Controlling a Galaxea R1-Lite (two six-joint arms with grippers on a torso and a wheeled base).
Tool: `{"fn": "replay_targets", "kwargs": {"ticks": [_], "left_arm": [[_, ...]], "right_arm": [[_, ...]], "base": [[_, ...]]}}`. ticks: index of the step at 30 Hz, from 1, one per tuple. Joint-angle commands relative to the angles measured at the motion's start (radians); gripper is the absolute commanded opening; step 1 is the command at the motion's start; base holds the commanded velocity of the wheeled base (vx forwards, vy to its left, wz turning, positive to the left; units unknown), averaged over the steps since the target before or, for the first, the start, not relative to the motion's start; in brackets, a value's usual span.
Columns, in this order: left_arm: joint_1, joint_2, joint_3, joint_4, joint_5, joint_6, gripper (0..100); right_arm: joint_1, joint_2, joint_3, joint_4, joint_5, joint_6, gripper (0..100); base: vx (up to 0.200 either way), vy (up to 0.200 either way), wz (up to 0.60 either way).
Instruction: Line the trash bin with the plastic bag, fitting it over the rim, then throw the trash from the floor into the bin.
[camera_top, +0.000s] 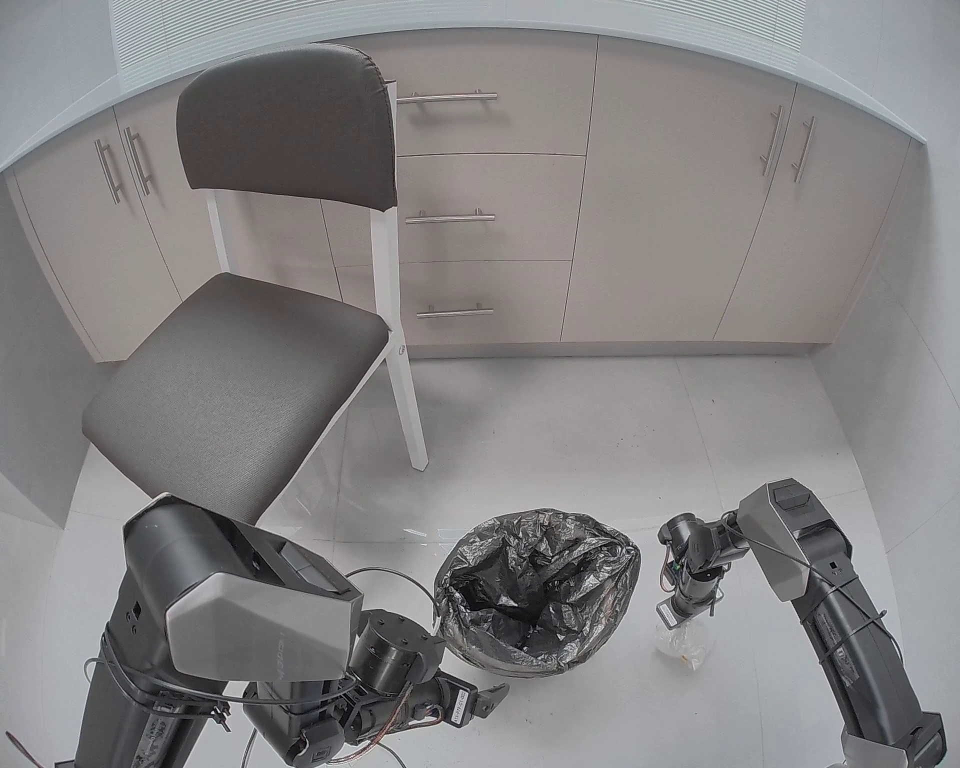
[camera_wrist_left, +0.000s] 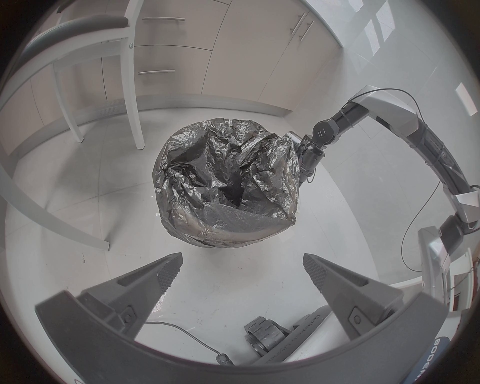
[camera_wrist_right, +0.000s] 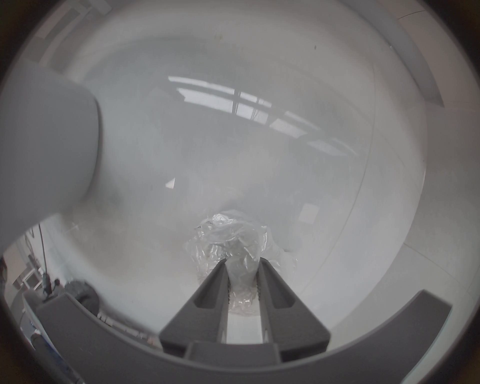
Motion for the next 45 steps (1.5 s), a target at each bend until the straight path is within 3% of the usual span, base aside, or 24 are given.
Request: {"fn": "replay_targets", "kwargs": {"ticks": [1,13,17,22,25,34,38,45], "left_arm": [[0.001,0.0,0.001,0.0,0.0,-0.001,100],[0.002,0.0,0.003,0.0,0.0,-0.001,100],[0.002,-0.002,0.005,0.0,0.0,-0.001,100],[0.001,0.0,0.005,0.0,0.0,0.001,100],[0.001,-0.002,0.011,0.0,0.0,0.003,100],[0.001,0.0,0.009,-0.002,0.0,0.004,100],[0.001,0.0,0.009,-0.002,0.002,0.006,100],[0.001,0.0,0.011,-0.002,0.0,0.009,100]], "right_arm": [[0.003,-0.02,0.0,0.236,-0.009,-0.005,0],[0.012,-0.311,0.0,0.25,-0.023,0.025,0],[0.052,-0.463,0.0,0.259,-0.076,0.009,0],[0.162,-0.693,0.0,0.348,-0.116,-0.057,0],[0.274,-0.785,0.0,0.367,-0.196,-0.108,0],[0.626,-0.81,0.0,0.385,-0.305,-0.114,0],[0.687,-0.739,0.0,0.378,-0.319,-0.113,0],[0.716,-0.633,0.0,0.365,-0.322,-0.111,0]], "base": [[0.0,0.0,0.0],[0.0,0.0,0.0],[0.0,0.0,0.0],[0.0,0.0,0.0],[0.0,0.0,0.0],[0.0,0.0,0.0],[0.0,0.0,0.0],[0.0,0.0,0.0]]}}
